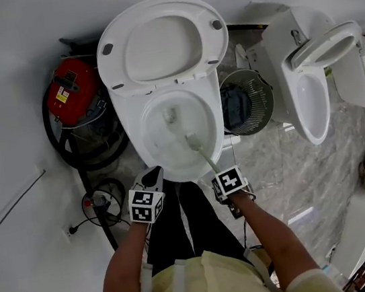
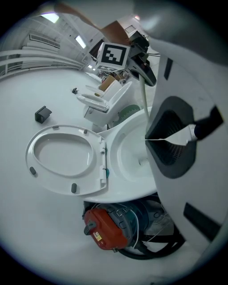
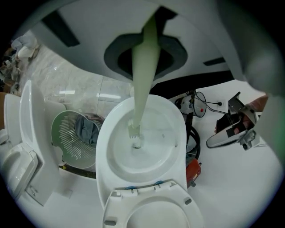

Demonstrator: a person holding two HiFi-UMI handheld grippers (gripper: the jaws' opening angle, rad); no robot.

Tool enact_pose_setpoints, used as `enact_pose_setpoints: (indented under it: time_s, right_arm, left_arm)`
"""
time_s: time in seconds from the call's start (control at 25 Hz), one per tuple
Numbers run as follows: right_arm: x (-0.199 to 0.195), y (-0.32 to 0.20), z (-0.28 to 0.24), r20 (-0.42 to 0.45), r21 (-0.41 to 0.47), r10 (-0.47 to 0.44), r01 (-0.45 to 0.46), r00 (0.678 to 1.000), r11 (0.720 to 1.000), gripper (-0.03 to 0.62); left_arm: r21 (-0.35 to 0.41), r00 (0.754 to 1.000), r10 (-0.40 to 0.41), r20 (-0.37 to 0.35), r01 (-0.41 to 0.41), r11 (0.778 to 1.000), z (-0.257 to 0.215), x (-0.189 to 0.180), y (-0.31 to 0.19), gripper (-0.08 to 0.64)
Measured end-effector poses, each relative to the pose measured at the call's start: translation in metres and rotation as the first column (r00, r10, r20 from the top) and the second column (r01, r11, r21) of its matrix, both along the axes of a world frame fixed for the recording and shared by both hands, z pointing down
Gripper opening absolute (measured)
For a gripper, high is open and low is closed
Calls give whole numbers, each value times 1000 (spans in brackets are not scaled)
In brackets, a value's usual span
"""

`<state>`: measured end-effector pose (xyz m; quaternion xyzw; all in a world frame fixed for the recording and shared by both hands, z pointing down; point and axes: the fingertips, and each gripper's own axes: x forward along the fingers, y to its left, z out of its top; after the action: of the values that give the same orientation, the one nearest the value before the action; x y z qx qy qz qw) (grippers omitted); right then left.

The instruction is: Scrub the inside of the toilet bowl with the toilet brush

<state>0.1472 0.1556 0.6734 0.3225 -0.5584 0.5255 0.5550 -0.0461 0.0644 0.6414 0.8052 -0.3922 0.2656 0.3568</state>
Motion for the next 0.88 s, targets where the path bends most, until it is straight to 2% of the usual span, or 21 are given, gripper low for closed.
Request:
enact_pose_setpoints:
  time_s: [0.28,0.52,0.88]
  right_arm:
    - [-24,19,3,53,-61,-65,68,996,996,24]
    - [-60,19,0,157,-73,16,-4,988,997,23]
    - [-100,2,-5,226,-57,58,-46,972,997,23]
  left_arm:
    - [-7,1000,-17,2,17,1000,3,-4,4,12]
    - [-14,1000,-27,4,27,1000,5,-8,9,12]
    - [-16,999,-51,6,51,999,6,-16,5,12]
